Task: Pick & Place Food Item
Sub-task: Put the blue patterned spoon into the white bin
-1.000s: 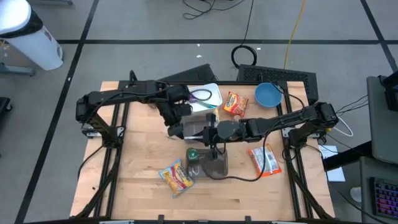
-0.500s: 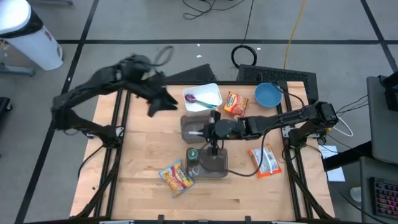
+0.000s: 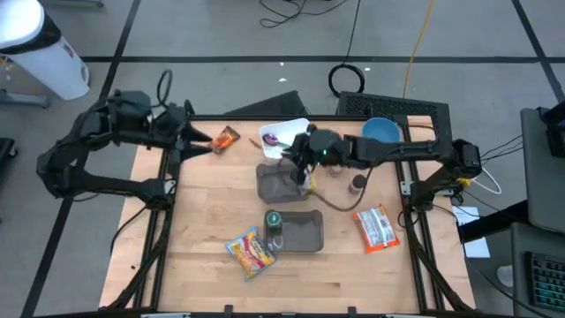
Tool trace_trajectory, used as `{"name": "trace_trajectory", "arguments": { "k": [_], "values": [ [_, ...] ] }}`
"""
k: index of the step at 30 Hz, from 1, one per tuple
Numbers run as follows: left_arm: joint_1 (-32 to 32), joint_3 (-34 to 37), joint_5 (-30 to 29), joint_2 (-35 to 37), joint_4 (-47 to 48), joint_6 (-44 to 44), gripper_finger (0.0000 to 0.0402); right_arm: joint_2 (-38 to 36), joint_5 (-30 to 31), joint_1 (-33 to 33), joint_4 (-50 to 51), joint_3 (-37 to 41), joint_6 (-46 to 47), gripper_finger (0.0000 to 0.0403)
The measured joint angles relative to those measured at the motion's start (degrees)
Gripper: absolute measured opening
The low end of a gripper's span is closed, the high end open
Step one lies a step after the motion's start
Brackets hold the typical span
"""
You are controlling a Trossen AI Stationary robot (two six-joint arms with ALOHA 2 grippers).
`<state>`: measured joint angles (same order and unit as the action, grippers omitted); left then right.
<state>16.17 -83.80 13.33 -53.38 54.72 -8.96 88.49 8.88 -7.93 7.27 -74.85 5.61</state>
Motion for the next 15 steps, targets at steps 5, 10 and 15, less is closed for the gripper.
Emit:
{"name": "trace_trajectory", "arguments": {
  "k": [5,10,15],
  "values": [
    [-1.7,13.7,-0.3,7.0,-9.0,-6.3,0.0166,0.1,-6.0,-6.7,-0.4,0.0,4.1,0.0022],
    [-4.0,27.4,0.5,12.4,-25.8,-13.1,0.0162,0.1,-14.9,-13.6,-3.6,0.0,8.0,0.0022],
    [-5.5,36.4,-0.4,13.3,-40.3,-15.7,0.0154,0.1,-21.9,-20.9,-2.1,0.0,8.2,0.0022]
  ]
}}
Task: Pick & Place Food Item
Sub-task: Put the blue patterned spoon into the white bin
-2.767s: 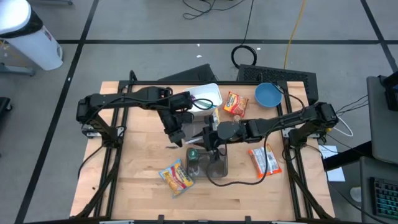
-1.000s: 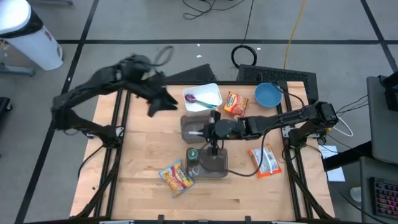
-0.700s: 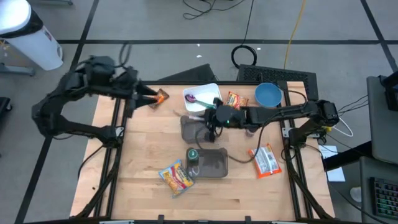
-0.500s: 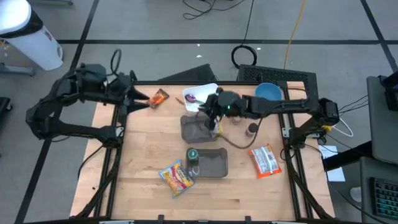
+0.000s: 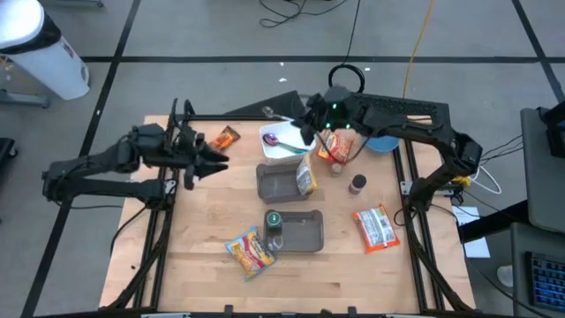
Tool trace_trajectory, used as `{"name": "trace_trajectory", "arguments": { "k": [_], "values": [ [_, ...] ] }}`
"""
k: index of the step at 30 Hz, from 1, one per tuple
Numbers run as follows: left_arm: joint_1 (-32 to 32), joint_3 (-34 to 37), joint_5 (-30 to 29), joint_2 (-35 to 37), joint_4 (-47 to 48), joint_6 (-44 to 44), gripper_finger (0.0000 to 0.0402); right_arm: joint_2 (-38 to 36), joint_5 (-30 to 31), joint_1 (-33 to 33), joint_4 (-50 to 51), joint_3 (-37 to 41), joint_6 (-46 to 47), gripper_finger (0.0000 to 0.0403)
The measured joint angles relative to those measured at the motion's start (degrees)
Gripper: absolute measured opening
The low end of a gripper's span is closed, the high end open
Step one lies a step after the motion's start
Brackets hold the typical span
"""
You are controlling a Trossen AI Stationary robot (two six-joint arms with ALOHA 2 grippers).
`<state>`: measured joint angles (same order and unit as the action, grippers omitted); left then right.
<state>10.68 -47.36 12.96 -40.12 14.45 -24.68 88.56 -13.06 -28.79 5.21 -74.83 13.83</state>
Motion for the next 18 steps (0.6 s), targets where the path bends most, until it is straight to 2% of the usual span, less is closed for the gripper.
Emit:
{"name": "trace_trajectory", "arguments": {
  "k": [5,10,13,18],
  "values": [
    [-0.1,4.0,-5.0,-2.4,-8.9,-2.0,0.0155,1.5,-6.0,-4.4,0.2,0.0,-3.1,0.0022],
    [0.1,4.2,-9.9,-5.7,-14.3,-1.9,0.0161,5.0,-8.0,-5.7,-0.2,0.0,-7.7,0.0022],
    [0.5,4.2,-11.1,-7.4,-15.4,-1.6,0.0161,6.6,-11.0,-5.8,-0.7,0.0,-8.9,0.0022],
    [2.2,4.3,-12.2,-10.7,-14.2,-6.2,0.0161,6.5,-11.3,-3.9,-4.5,0.0,-8.8,0.0022]
  ]
}}
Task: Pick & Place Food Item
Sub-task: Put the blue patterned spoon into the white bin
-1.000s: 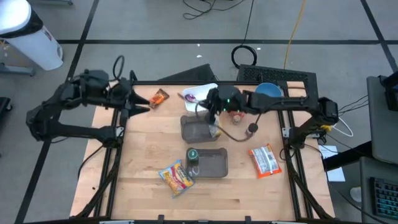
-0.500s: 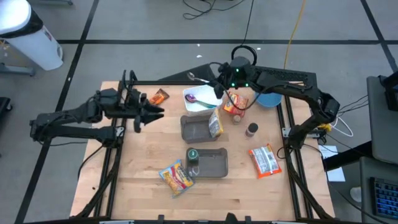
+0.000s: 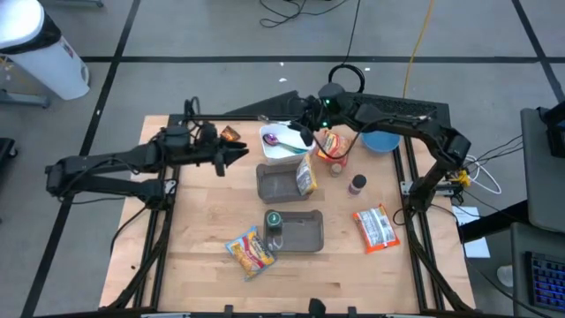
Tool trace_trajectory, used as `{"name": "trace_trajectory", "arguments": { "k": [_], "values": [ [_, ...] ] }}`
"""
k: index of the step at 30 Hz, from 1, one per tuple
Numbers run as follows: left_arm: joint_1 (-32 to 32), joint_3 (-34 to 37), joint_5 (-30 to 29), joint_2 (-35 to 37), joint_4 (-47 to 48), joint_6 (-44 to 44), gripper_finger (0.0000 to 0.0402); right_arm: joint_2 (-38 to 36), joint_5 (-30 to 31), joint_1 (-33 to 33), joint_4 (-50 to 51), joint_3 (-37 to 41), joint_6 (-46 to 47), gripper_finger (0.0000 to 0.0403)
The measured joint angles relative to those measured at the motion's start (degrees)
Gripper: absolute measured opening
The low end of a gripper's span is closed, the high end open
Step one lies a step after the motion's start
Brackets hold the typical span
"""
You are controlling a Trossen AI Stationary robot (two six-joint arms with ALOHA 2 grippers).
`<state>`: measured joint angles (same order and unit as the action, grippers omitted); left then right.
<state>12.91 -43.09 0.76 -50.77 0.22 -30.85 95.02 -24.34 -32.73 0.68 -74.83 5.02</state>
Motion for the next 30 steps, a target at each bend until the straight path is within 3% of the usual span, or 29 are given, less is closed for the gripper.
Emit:
{"name": "trace_trajectory", "arguments": {
  "k": [5,11,20,30],
  "values": [
    [1.6,0.0,-1.0,-4.0,-3.5,-1.7,0.0161,-3.2,0.0,1.5,-10.6,0.0,5.1,0.0022],
    [3.7,0.0,-1.0,-7.8,-11.7,0.9,0.0161,-5.9,0.0,4.5,-15.9,0.0,8.9,0.0022],
    [7.4,0.0,-0.7,-5.3,-14.4,2.8,0.0161,-8.7,-2.8,8.1,-22.2,0.0,12.5,0.0022],
    [10.3,-0.1,8.9,-2.0,-24.1,3.5,0.0161,-9.5,-5.7,9.7,-27.4,0.1,16.2,0.0022]
  ]
}}
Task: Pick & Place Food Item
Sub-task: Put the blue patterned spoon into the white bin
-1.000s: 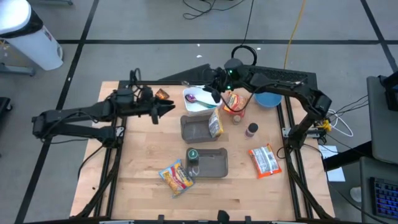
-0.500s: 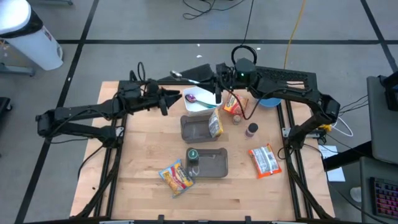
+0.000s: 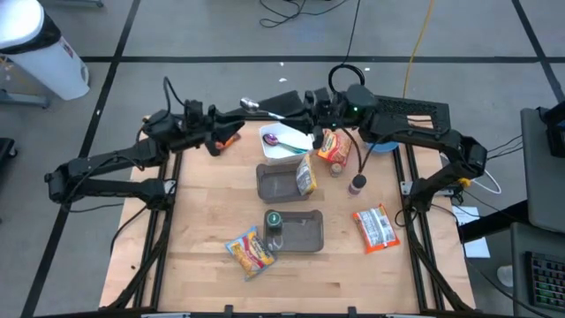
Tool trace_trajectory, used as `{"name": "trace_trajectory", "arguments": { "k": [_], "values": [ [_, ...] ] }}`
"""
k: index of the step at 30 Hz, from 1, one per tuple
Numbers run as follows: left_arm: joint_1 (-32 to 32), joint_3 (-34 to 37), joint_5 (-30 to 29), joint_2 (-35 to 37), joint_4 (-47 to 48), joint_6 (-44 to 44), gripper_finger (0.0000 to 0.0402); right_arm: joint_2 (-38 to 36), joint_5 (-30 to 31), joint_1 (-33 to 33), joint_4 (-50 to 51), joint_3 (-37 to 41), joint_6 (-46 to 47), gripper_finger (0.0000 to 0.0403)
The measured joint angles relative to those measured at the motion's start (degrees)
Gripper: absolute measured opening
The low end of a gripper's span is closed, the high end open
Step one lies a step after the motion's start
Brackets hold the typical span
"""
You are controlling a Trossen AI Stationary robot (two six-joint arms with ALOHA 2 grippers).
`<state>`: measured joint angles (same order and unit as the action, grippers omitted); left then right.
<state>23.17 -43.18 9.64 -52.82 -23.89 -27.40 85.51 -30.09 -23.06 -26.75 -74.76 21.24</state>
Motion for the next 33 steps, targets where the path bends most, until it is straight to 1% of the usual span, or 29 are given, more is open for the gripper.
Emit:
{"name": "trace_trajectory", "arguments": {
  "k": [9,13,16,21,25,33],
  "values": [
    [0.8,0.0,1.6,-0.5,-7.1,-0.1,0.0161,0.0,0.1,2.2,-1.9,0.0,0.5,0.0022],
    [0.8,0.0,4.6,-1.1,-10.0,-0.7,0.0161,0.0,1.6,2.6,-1.7,0.0,0.5,0.0022],
    [0.8,0.0,5.9,-1.4,-10.9,-2.0,0.0161,0.0,1.5,2.6,-2.3,0.0,0.8,0.0022],
    [0.8,0.0,5.9,-1.3,-11.6,-2.0,0.0161,0.0,1.4,3.1,-2.2,0.0,0.8,0.0022],
    [0.8,0.0,5.8,-1.3,-14.3,-1.7,0.0161,0.0,1.3,3.8,-2.2,0.0,0.7,0.0022],
    [0.8,0.0,5.5,-1.3,-14.9,-1.6,0.0161,0.0,1.4,4.1,-0.8,0.0,0.6,0.0022]
  ]
}}
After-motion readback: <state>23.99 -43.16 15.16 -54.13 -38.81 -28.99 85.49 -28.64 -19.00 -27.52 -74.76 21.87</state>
